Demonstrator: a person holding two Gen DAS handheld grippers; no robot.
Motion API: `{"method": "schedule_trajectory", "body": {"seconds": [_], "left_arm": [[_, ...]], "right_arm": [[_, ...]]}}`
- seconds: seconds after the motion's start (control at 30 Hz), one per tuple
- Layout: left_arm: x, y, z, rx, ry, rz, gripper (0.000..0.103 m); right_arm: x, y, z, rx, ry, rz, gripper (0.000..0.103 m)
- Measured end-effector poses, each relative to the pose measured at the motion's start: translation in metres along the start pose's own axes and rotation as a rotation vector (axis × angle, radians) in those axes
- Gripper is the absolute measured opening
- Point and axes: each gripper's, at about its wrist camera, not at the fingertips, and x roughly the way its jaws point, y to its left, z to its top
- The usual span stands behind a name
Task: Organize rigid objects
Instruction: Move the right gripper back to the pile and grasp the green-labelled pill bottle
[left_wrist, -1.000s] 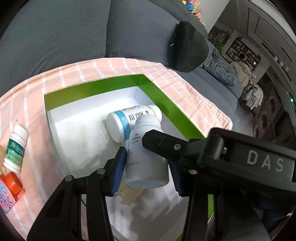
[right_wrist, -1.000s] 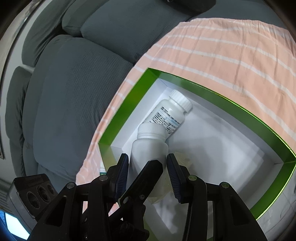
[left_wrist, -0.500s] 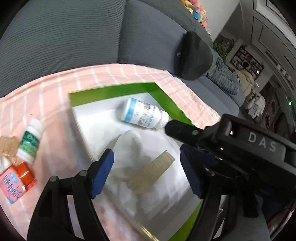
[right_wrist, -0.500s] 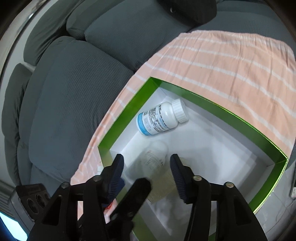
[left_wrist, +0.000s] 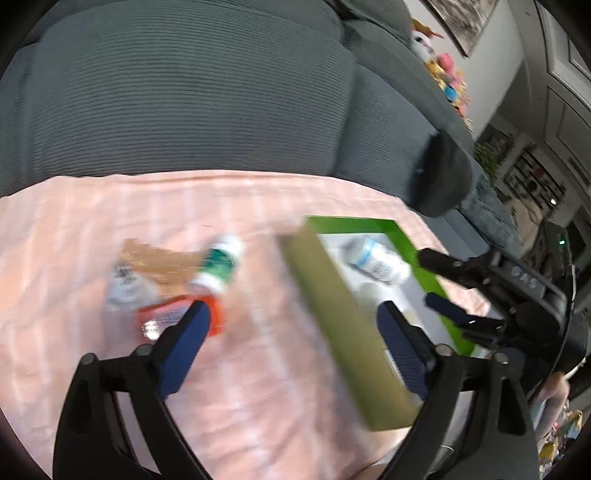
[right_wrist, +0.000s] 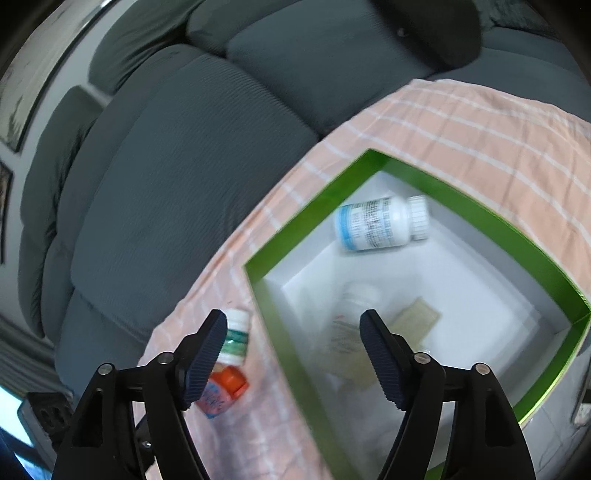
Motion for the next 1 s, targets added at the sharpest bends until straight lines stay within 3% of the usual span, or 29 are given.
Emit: {"method": "schedule_trajectory", "body": {"seconds": [0.27, 0.47, 0.6, 0.63, 0.73, 1.0], "left_arm": [[-0.028, 0.076, -0.006, -0.214, -0.034, 0.185, 0.098], [-0.043, 0.100, -0.008, -0.302, -0.042, 0.202, 0.098], [-0.049, 0.109, -0.009, -0.332, -0.037, 0.210, 0.098], [-0.050, 0.110, -0.010, -0.338, -0.038, 0.214, 0.098], [-0.054, 0.115, -0.011, -0.345, -0.042, 0.237, 0.098], [-0.061, 0.123, -0.017, -0.349, -0.043, 0.276, 0.098]], "right_arm": [[0.016, 0.045, -0.021, -0.111, 0.055, 0.018, 0.077], [0.046, 0.090, -0.041, -0.207, 0.141, 0.015, 0.077], [0.075, 0.116, -0.047, -0.254, 0.175, -0.050, 0.077], [0.083, 0.120, -0.048, -0.257, 0.177, -0.079, 0.075], [0.109, 0.127, -0.049, -0.256, 0.210, -0.120, 0.054], [0.170, 0.125, -0.038, -0.231, 0.267, -0.183, 0.053]]}}
